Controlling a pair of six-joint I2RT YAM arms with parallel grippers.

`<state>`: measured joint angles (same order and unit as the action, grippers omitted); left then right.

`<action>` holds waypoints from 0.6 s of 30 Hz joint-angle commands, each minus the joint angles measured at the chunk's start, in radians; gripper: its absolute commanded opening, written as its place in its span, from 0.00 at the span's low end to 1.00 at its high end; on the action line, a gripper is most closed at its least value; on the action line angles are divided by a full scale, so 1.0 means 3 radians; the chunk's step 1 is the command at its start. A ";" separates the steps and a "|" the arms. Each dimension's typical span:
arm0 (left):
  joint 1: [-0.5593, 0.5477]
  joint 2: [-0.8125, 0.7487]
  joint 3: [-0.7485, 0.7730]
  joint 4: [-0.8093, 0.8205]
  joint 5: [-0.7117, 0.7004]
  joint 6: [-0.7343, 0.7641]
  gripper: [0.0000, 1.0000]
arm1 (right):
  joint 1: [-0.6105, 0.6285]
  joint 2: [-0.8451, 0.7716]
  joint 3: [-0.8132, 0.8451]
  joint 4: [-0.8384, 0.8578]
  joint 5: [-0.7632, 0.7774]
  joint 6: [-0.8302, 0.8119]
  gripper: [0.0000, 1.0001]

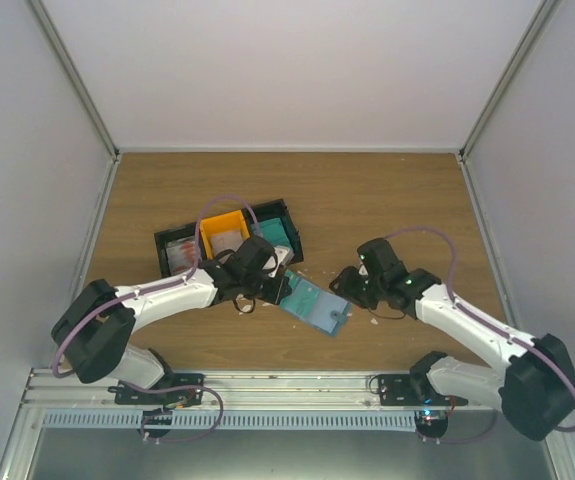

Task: Put the credit cards into the card holder
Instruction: Insert the credit card into the card holder, then adjust the card holder at the center of the board.

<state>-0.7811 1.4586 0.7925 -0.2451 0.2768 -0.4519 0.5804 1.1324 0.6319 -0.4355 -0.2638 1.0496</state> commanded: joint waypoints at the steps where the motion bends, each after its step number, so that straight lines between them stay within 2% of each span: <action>1: -0.0019 -0.0171 0.0098 0.0073 0.0164 0.0062 0.00 | 0.0255 -0.0215 0.0123 -0.1038 0.0767 0.0064 0.40; 4: -0.0017 -0.0224 0.0078 0.0131 0.0257 0.0008 0.00 | 0.0528 -0.0209 0.0129 -0.1281 0.0962 0.0260 0.45; 8: -0.0018 -0.0251 0.0022 0.0252 0.0377 -0.0075 0.00 | 0.0858 0.0014 0.0083 -0.1183 0.0911 0.0295 0.52; 13: -0.0019 -0.0228 -0.0052 0.0352 0.0457 -0.0161 0.00 | 0.0919 0.0176 -0.0143 -0.0637 0.0560 0.0047 0.51; 18: -0.0018 -0.0165 -0.0106 0.0462 0.0565 -0.0237 0.00 | 0.0921 0.0459 -0.0172 -0.0594 0.0653 -0.0056 0.49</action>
<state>-0.7811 1.4071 0.7834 -0.1875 0.4038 -0.4965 0.8448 1.2148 0.5888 -0.6571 -0.0856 1.0687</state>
